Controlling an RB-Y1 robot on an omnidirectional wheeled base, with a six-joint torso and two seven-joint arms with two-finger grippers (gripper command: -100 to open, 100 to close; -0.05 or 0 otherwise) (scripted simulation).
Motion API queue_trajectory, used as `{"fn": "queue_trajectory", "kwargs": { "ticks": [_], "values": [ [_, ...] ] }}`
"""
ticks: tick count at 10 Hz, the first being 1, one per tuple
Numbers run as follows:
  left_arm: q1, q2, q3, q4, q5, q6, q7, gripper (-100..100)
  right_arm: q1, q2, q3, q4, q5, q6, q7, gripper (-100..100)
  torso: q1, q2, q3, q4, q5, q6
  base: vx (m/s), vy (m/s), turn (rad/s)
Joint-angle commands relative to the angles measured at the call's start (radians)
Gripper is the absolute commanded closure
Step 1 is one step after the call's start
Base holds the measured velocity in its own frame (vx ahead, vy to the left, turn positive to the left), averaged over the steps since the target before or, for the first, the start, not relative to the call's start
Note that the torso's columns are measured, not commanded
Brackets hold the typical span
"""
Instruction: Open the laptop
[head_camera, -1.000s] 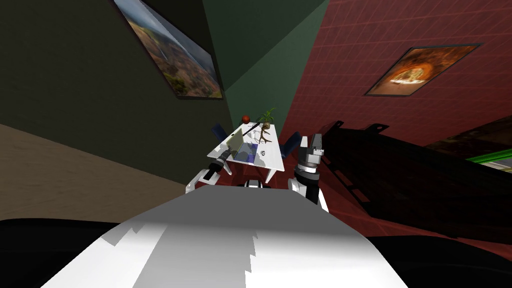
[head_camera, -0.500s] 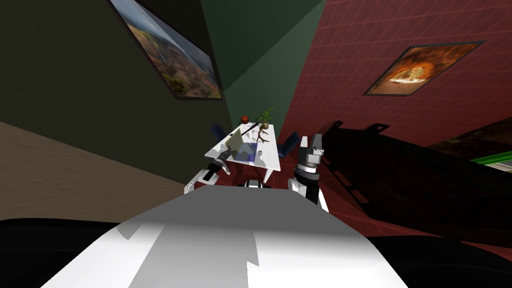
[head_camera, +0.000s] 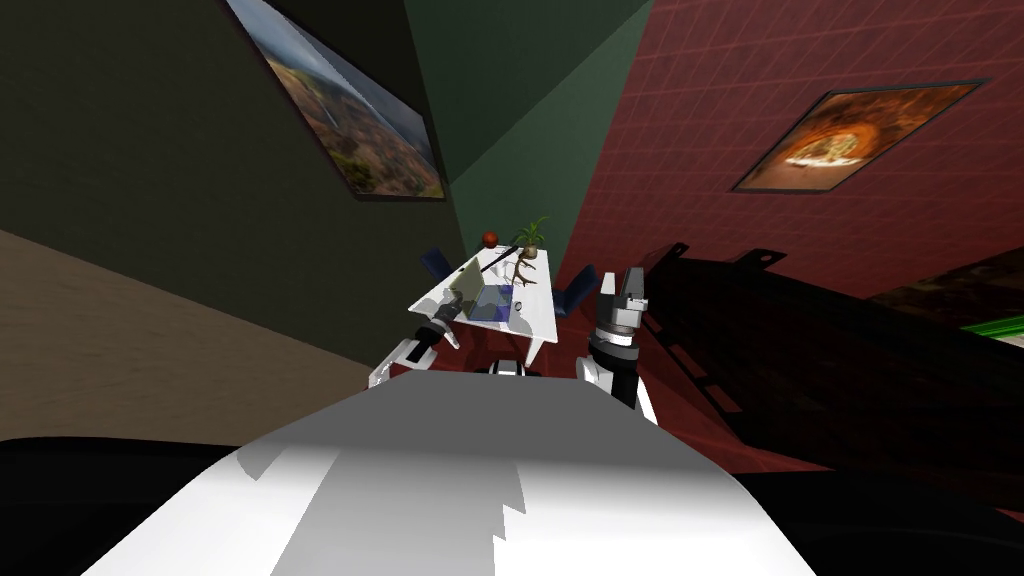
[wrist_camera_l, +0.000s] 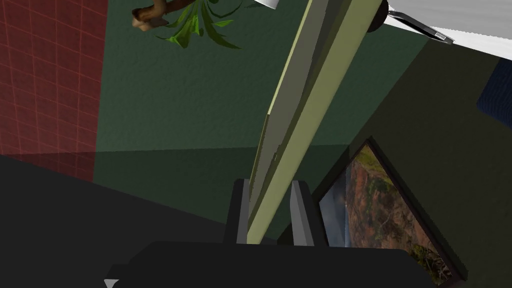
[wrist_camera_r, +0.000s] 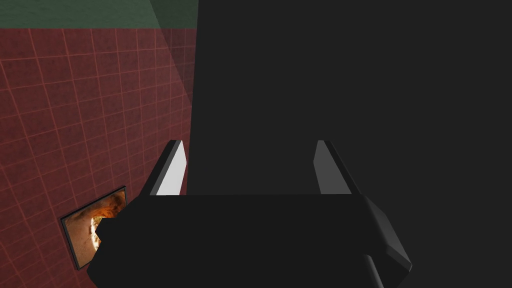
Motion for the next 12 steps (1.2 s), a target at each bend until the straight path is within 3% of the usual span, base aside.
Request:
{"fn": "queue_trajectory", "kwargs": {
  "ticks": [1, 7, 8, 9, 10, 11, 12],
  "values": [
    [-0.003, -0.022, 0.002, 0.036, -0.052, -0.037, -0.065, 100, 0.000, 0.000, 0.000, 0.000, 0.000, 0.000, 0.000, 0, -0.001, -0.001, 0.000, -0.001, 0.001, 0.001, -0.006, -0.038, 0.027],
    [-0.020, -0.079, 0.020, 0.128, -0.190, -0.133, -0.227, 100, 0.000, 0.000, 0.000, 0.000, 0.000, 0.000, 0.000, 0, 0.004, -0.009, -0.005, -0.010, 0.006, 0.001, 0.002, -0.057, 0.037],
    [-0.030, -0.073, 0.034, 0.112, -0.173, -0.134, -0.211, 100, 0.000, 0.000, 0.000, 0.000, 0.000, 0.000, 0.000, 0, 0.003, -0.010, -0.005, -0.011, 0.006, 0.002, -0.009, -0.025, 0.024],
    [-0.034, -0.099, 0.039, 0.137, -0.200, -0.157, -0.262, 100, 0.000, 0.000, 0.000, 0.000, 0.000, 0.000, 0.000, 0, 0.004, -0.008, -0.005, -0.005, 0.003, 0.001, -0.003, 0.000, 0.061],
    [-0.038, -0.125, 0.042, 0.162, -0.224, -0.176, -0.288, 100, 0.000, 0.000, 0.000, 0.000, 0.000, 0.000, 0.000, 0, 0.006, -0.008, -0.004, -0.004, 0.003, 0.000, 0.021, 0.008, 0.061],
    [-0.038, -0.125, 0.042, 0.162, -0.224, -0.176, -0.307, 100, 0.000, 0.000, 0.000, 0.000, 0.000, 0.000, 0.000, 0, 0.006, -0.008, -0.004, -0.007, 0.004, -0.001, 0.015, 0.003, 0.013],
    [-0.042, -0.151, 0.045, 0.186, -0.249, -0.194, -0.345, 100, 0.000, 0.000, 0.000, 0.000, 0.000, 0.000, 0.000, 0, 0.007, -0.009, -0.005, -0.007, 0.004, -0.001, 0.014, 0.003, 0.021]
  ]
}}
